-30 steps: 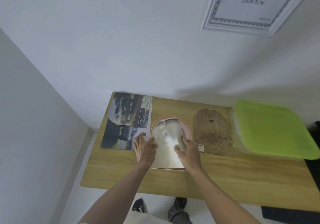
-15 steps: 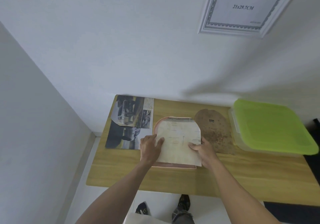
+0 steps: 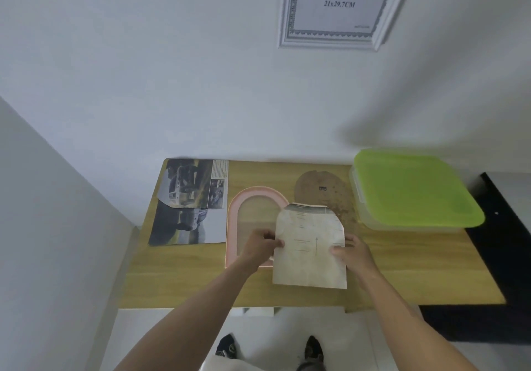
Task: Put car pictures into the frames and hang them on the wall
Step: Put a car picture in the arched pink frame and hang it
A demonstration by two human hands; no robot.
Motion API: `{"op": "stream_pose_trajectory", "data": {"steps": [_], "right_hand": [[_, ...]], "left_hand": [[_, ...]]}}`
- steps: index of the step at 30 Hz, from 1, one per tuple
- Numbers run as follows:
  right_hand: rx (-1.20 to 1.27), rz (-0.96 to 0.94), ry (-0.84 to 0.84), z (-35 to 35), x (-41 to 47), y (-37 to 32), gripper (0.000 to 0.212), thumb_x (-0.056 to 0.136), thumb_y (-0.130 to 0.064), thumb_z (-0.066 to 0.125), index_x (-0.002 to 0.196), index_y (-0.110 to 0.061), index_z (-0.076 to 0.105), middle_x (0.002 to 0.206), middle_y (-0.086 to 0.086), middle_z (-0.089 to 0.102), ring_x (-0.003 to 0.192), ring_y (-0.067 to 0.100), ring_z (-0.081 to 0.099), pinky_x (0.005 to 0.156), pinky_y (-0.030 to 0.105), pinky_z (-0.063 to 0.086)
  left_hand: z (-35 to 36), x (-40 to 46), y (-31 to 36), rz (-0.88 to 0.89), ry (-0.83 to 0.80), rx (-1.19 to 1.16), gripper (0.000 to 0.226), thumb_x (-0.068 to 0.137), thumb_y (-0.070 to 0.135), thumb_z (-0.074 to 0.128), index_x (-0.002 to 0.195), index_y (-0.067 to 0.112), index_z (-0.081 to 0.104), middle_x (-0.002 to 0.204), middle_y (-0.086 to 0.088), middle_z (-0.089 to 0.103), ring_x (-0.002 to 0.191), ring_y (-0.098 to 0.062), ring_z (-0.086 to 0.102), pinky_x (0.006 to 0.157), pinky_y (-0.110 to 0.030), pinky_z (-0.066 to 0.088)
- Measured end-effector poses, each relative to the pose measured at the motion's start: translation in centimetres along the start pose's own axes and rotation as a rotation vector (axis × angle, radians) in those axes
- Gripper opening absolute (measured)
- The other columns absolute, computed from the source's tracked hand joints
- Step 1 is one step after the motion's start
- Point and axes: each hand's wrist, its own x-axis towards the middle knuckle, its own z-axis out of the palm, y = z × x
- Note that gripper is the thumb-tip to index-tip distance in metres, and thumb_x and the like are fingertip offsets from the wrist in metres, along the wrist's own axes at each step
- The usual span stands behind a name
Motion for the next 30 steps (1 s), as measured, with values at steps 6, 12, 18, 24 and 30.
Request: {"op": "stream_pose_trajectory", "data": {"steps": [6, 12, 18, 24, 30], "right_hand": [[-0.144, 0.022, 0.023, -8.4, 2.1, 3.0, 0.035, 0.075, -0.008, 0.073, 0.104, -0.020, 0.059, 0.101, 0.002, 0.071, 0.085, 0.020, 0.070, 0.073, 0.037, 0.058], [-0.349, 0.008, 0.053, -16.8, 4.1, 6.2, 0.053, 0.079, -0.015, 0.070, 0.127, -0.018, 0.049, 0.102, 0.002, 0.066, 0.080, 0.016, 0.064, 0.059, 0.028, 0.048], [-0.516, -0.074, 0.135, -21.9, 7.1, 8.6, 0.056, 0.085, -0.016, 0.064, 0.137, -0.019, 0.043, 0.117, 0.005, 0.062, 0.096, 0.023, 0.062, 0.073, 0.036, 0.054], [-0.831, -0.203, 0.225, -22.3, 7.5, 9.6, 0.066, 0.088, -0.025, 0.065, 0.147, -0.019, 0.035, 0.139, 0.014, 0.043, 0.126, 0.031, 0.046, 0.095, 0.039, 0.047], [-1.018, -0.424, 0.116, -21.3, 8.1, 10.1, 0.060, 0.091, -0.046, 0.056, 0.147, -0.029, 0.043, 0.153, 0.009, 0.036, 0.138, 0.029, 0.036, 0.107, 0.040, 0.041]], "left_hand": [[8.8, 0.5, 1.3, -0.089, -0.041, 0.087, 0.007, 0.082, 0.000, 0.070, 0.087, -0.003, 0.069, 0.098, -0.019, 0.072, 0.088, -0.032, 0.071, 0.075, -0.045, 0.061], [18.7, 1.4, 2.0, -0.127, -0.072, 0.274, 0.011, 0.079, 0.003, 0.074, 0.076, 0.007, 0.064, 0.084, -0.016, 0.074, 0.069, -0.030, 0.074, 0.067, -0.044, 0.062], [26.1, 2.1, 2.5, -0.140, -0.022, 0.363, 0.017, 0.079, 0.000, 0.072, 0.067, 0.005, 0.061, 0.081, -0.020, 0.073, 0.068, -0.033, 0.073, 0.062, -0.040, 0.062], [29.4, 1.7, 2.8, 0.050, 0.091, 0.824, 0.041, 0.079, 0.025, 0.077, 0.108, 0.009, 0.052, 0.110, -0.006, 0.055, 0.096, -0.028, 0.060, 0.066, -0.035, 0.049], [30.5, 2.0, 2.1, 0.386, -0.080, 1.272, 0.071, 0.085, 0.039, 0.069, 0.141, 0.008, 0.037, 0.150, -0.013, 0.028, 0.135, -0.032, 0.031, 0.103, -0.041, 0.040]]}}
